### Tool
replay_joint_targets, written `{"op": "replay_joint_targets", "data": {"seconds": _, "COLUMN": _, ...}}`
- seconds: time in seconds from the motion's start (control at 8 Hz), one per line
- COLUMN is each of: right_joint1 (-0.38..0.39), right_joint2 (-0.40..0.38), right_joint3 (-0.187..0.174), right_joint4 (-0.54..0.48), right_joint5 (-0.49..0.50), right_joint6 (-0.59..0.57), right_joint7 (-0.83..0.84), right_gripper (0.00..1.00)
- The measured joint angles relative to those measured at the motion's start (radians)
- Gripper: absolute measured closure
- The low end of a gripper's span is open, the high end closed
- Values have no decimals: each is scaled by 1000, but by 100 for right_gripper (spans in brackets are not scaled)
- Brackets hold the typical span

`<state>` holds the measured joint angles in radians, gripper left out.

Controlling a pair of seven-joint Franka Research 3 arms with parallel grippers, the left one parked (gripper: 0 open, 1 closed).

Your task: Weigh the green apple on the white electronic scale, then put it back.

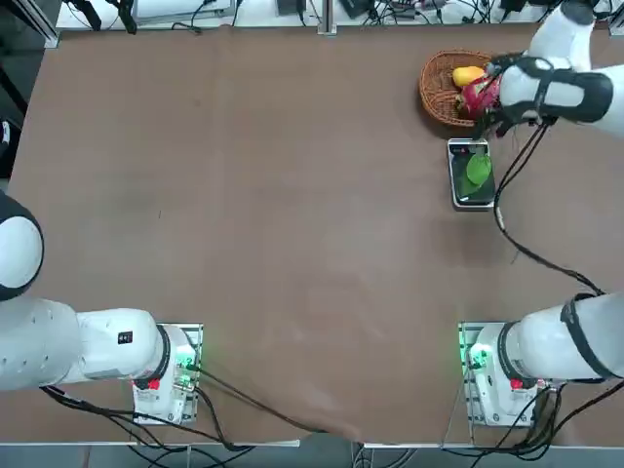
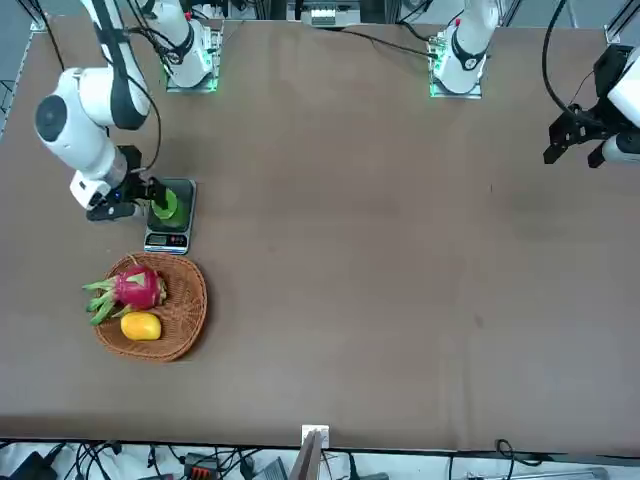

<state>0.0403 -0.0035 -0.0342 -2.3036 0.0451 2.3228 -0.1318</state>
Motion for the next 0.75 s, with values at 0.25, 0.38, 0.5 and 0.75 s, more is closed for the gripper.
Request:
{"op": "replay_joint_targets", "data": {"seconds": 0.25, "right_joint1": 0, "right_joint2": -47, "right_joint3": 0, "right_joint4": 119, "right_joint5": 0, "right_joint6": -157, "right_joint7": 15, "right_gripper": 0}}
{"op": "replay_joint_targets", "data": {"seconds": 0.38, "right_joint1": 0, "right_joint2": -59, "right_joint3": 0, "right_joint4": 199, "right_joint5": 1, "right_joint6": -268, "right_joint7": 20, "right_gripper": 0}}
{"op": "replay_joint_targets", "data": {"seconds": 0.5, "right_joint1": 0, "right_joint2": -69, "right_joint3": 0, "right_joint4": 280, "right_joint5": 1, "right_joint6": -368, "right_joint7": 25, "right_gripper": 0}}
{"op": "replay_joint_targets", "data": {"seconds": 0.75, "right_joint1": 0, "right_joint2": -98, "right_joint3": 0, "right_joint4": 380, "right_joint5": 1, "right_joint6": -486, "right_joint7": 28, "right_gripper": 0}}
